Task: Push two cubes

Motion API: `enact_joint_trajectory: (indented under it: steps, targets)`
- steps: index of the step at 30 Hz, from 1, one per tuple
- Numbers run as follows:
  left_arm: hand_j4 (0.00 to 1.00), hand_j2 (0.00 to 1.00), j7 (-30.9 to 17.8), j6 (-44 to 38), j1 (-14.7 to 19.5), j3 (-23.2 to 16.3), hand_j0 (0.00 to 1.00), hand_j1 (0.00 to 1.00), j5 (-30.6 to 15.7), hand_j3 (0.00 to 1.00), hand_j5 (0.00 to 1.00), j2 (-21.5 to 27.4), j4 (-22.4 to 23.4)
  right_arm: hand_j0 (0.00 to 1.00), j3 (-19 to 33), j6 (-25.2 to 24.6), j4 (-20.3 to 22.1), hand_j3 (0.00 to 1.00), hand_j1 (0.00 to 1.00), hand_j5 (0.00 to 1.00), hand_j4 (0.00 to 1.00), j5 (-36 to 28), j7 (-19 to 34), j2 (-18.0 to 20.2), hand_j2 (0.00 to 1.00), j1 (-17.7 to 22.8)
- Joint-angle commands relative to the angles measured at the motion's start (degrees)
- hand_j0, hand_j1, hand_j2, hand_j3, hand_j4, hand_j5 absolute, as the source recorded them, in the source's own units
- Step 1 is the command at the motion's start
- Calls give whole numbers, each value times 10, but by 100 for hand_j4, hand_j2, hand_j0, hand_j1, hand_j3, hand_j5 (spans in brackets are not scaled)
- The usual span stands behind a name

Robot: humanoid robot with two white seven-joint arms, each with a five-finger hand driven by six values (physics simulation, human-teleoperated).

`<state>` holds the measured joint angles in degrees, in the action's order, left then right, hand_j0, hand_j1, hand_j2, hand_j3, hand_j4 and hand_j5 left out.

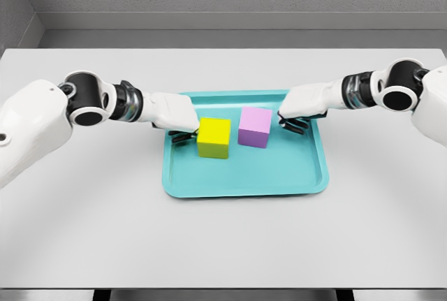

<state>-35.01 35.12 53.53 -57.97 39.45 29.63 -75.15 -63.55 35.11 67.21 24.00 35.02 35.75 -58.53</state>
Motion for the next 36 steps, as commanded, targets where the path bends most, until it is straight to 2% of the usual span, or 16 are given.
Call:
enact_joint_trajectory:
  steps: [1, 5, 8, 9, 10, 12, 13, 19, 21, 25, 36]
  targets:
    - [4, 4, 0, -1, 0, 0, 4, 4, -2, 4, 4, -2, 7, 0, 2, -1, -7, 0, 0, 0, 0, -2, 0, -1, 0, -2]
    - [5, 5, 0, -1, -1, 1, 5, 5, -5, 5, 5, 6, 9, 0, 2, -1, -32, 0, 0, 0, 0, -2, 0, -13, 0, -11]
    - [8, 8, 0, -1, 0, 1, 8, 8, -17, 8, 8, 25, 1, 0, 2, -1, -34, 0, 0, 0, 0, -2, 0, -15, 0, -14]
    - [9, 9, 0, -1, -1, 0, 9, 9, -49, 9, 9, 46, -20, 0, 2, -1, -34, 0, 0, 0, 0, -2, 0, -14, 0, -14]
    - [10, 10, 0, -1, -1, -5, 10, 10, -60, 10, 10, 62, -48, 0, 3, -1, -34, 0, 0, 0, 0, -2, 0, -15, 0, -14]
    - [10, 10, 0, -1, -2, -41, 10, 10, -80, 10, 10, 87, -109, 0, 2, -1, -34, 0, 0, 0, 0, -2, 0, -16, 0, -15]
    - [10, 10, 0, -1, -1, -43, 10, 10, -93, 10, 10, 97, -121, 0, 2, -1, -34, 0, 0, 0, 0, -2, 0, -16, 0, -15]
    - [9, 9, 0, -1, -1, -44, 9, 9, -95, 9, 9, 91, -110, 0, 3, -1, -44, 0, 0, 0, 0, -3, 0, -19, 0, -23]
    - [9, 9, 0, -1, 0, -42, 9, 9, -92, 9, 9, 69, -57, 0, 3, -1, -45, 0, 0, 0, 0, -3, 0, -20, 0, -26]
    - [9, 9, 0, -1, 3, -38, 9, 9, -71, 9, 9, 32, 5, 0, 2, -1, -48, 0, 0, 0, 0, -3, 0, -26, 0, -33]
    - [8, 8, 0, -1, 4, -43, 8, 8, -71, 8, 8, 15, 4, 0, -1, -1, -68, 0, 0, 0, 0, -2, 0, -53, 0, -47]
